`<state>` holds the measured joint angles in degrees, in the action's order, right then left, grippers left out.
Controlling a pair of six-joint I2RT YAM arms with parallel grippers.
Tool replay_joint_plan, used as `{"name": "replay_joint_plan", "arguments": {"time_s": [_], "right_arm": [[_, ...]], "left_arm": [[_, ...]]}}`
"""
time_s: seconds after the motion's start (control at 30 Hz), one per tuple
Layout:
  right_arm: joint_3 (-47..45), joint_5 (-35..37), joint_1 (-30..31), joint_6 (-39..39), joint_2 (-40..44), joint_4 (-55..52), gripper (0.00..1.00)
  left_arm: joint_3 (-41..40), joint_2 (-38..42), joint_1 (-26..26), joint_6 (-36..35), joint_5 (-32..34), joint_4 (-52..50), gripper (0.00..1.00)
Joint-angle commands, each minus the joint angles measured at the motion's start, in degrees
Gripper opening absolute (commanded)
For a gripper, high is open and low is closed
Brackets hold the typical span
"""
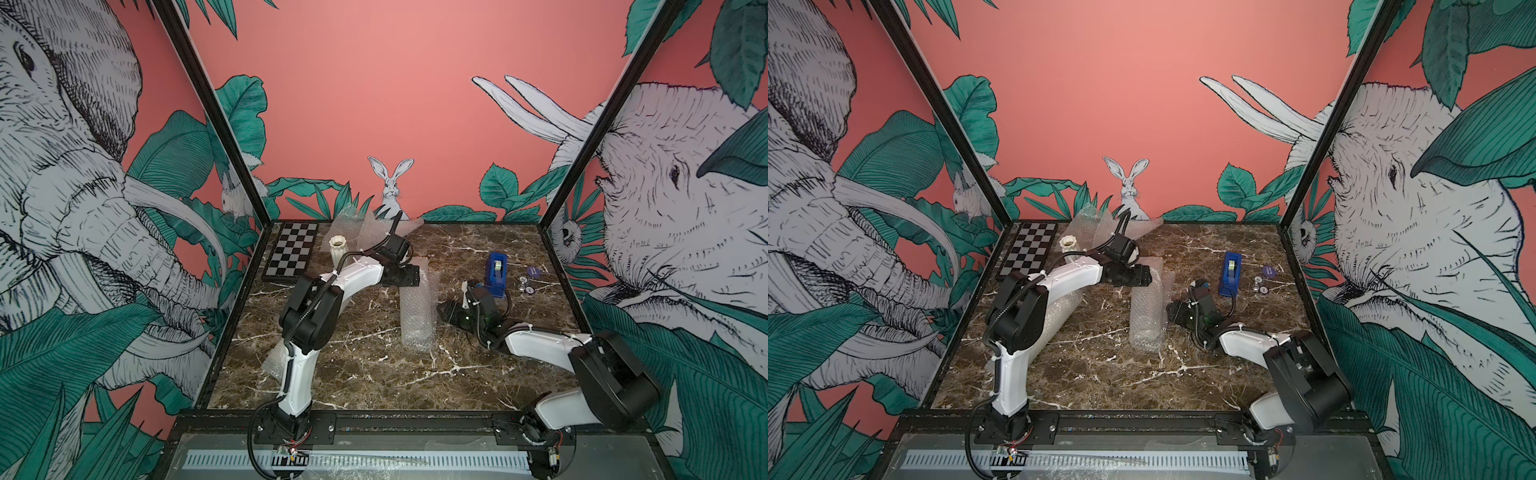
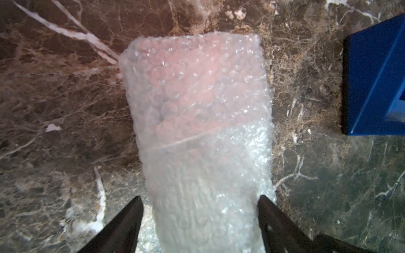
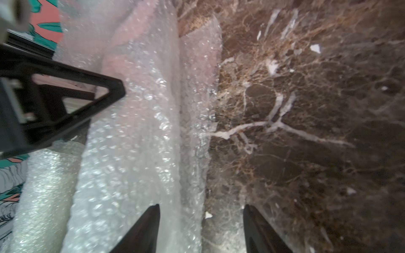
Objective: Wrap vases in bubble wrap
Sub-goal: Wrap the vase in bubble wrap.
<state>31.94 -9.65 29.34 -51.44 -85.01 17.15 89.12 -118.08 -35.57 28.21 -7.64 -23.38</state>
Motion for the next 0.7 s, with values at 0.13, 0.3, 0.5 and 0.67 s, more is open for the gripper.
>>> {"name": "replay_joint_plan", "arguments": {"time_s": [0.13, 0.3, 0.5, 0.67], "right_arm": [[4.45, -7.1, -1.9, -3.82, -10.85, 6.27, 0.48], [7.42, -7.26, -1.86, -4.2, -16.62, 5.94, 0.38], [9.41, -7.28, -1.92, -1.01, -16.4, 7.08, 0.13], [12.47, -7.67, -1.92, 4.07, -13.18, 3.46, 0.0]], "left_arm": [[0.09, 0.57, -0.26, -1.37, 2.37, -5.91, 0.83], [0.44, 0.64, -0.31, -1.88, 1.42, -6.24, 0.83], [0.48, 1.27, -0.29, -2.55, 1.4, -6.7, 0.83], [1.4, 0.97, -0.29, -2.87, -1.62, -6.98, 0.85]]}}
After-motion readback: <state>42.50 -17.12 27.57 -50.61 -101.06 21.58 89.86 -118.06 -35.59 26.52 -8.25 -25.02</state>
